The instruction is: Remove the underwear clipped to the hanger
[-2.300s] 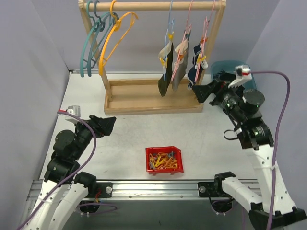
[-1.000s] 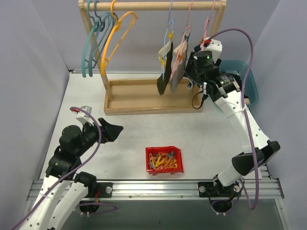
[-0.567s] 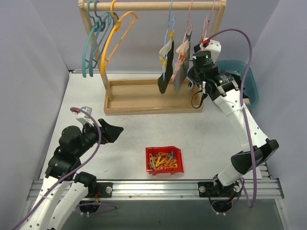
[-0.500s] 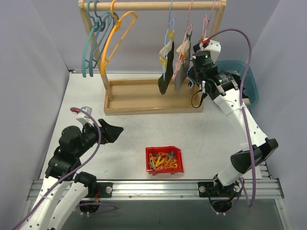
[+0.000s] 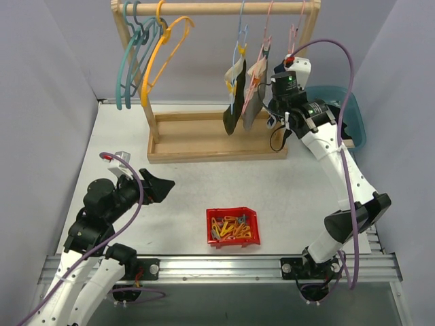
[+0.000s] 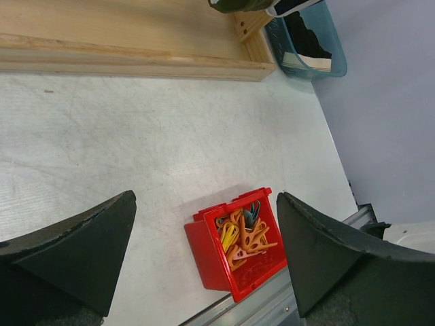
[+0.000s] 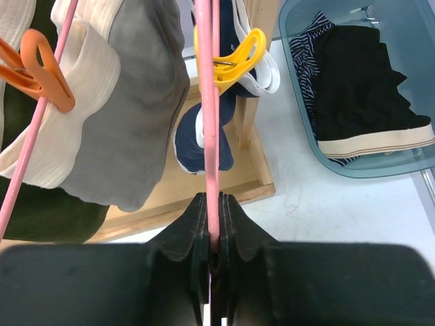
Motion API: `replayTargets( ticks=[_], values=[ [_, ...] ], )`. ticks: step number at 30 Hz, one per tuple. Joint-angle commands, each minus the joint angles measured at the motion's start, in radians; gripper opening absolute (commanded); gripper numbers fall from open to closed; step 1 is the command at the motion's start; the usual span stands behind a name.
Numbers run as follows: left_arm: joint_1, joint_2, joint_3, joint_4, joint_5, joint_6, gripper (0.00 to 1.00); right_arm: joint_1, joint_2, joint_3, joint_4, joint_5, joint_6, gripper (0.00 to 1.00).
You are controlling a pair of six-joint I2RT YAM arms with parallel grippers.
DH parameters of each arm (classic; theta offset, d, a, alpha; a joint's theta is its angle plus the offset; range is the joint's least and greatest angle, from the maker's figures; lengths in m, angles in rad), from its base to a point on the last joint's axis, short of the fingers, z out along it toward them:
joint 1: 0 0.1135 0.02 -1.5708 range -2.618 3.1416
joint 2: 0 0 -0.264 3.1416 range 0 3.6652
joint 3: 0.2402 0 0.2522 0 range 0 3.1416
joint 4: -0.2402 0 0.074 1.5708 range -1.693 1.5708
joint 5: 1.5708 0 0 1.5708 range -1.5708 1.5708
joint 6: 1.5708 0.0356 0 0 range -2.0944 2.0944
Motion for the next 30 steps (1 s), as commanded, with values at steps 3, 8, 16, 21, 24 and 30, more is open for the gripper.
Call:
replayTargets(
  ticks=[3, 8, 16, 21, 24, 30],
  values=[
    [0.002, -0.002, 0.015, 0.002, 0.017, 0.002, 0.94, -0.005, 0.005, 0.047, -0.012, 0.049, -0.031, 0.00],
    [0.002, 0.003, 0.029, -0.007, 0.011, 0.012, 0.94, 0.000, -0.012, 0.026, 0.037, 0.017, -0.111, 0.00],
    [0.002, 0.018, 0.038, -0.009, 0.003, 0.017, 0.94, 0.003, -0.061, -0.052, 0.226, -0.042, -0.225, 0.00],
    [0.002, 0.023, 0.055, -0.015, 0.000, 0.022, 0.94, 0.010, -0.083, -0.097, 0.308, -0.080, -0.294, 0.00],
    [0.002, 0.029, 0.069, -0.018, 0.000, 0.023, 0.94, 0.018, -0.112, -0.132, 0.371, -0.095, -0.315, 0.00],
    [0.002, 0.024, 0.089, -0.038, 0.000, 0.026, 0.94, 0.018, -0.155, -0.192, 0.465, -0.129, -0.337, 0.00]
  ],
)
